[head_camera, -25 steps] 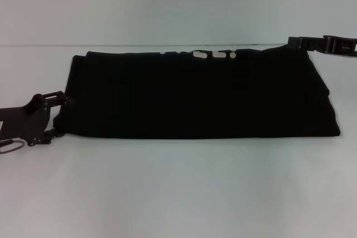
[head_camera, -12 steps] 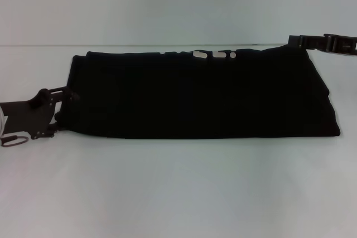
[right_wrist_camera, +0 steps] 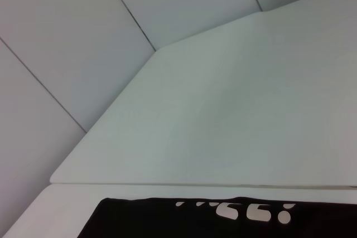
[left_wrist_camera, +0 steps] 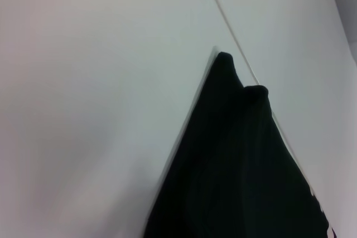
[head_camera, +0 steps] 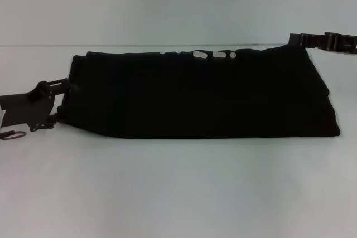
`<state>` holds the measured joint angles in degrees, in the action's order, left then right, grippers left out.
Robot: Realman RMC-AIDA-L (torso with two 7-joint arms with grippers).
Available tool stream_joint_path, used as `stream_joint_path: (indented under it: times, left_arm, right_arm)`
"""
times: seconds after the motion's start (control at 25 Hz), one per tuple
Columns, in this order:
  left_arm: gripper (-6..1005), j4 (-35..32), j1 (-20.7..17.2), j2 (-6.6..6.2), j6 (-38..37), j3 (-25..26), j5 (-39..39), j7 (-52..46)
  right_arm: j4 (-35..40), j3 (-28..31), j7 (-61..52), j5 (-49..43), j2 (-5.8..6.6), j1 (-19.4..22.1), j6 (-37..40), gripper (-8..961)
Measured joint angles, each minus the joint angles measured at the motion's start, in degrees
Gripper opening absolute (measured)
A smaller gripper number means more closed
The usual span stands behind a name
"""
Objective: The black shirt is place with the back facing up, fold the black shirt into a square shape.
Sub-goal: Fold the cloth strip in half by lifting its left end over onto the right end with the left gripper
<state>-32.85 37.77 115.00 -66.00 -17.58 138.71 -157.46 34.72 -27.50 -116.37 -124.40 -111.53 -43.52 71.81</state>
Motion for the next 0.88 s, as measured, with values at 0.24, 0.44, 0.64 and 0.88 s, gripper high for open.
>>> stream_joint_path:
  times: [0.24, 0.44, 0.64, 0.88]
  left_arm:
    - [846, -0.03, -0.78, 0.17, -1.68, 0.01, 0.28, -0.06]
    - [845, 0.15, -1.07, 0.37, -2.06, -0.06, 0.67, -0.39]
    - [845, 0.25, -1.36, 0.44, -2.10, -0.23, 0.82, -0.51]
    - [844, 0.42, -1.72, 0.57, -2.12, -0.30, 0.86, -0.60]
  right_arm:
    - [0.09, 0.00, 0.00, 0.03, 0.00, 0.01, 0.00, 624]
    - [0.15, 0.00, 0.00, 0.03, 0.00, -0.07, 0.00, 624]
    - [0.17, -0.01, 0.00, 0.04, 0.01, -0.22, -0.02, 624]
    - [0.18, -0.01, 0.00, 0.03, 0.09, -0.29, -0.06, 624]
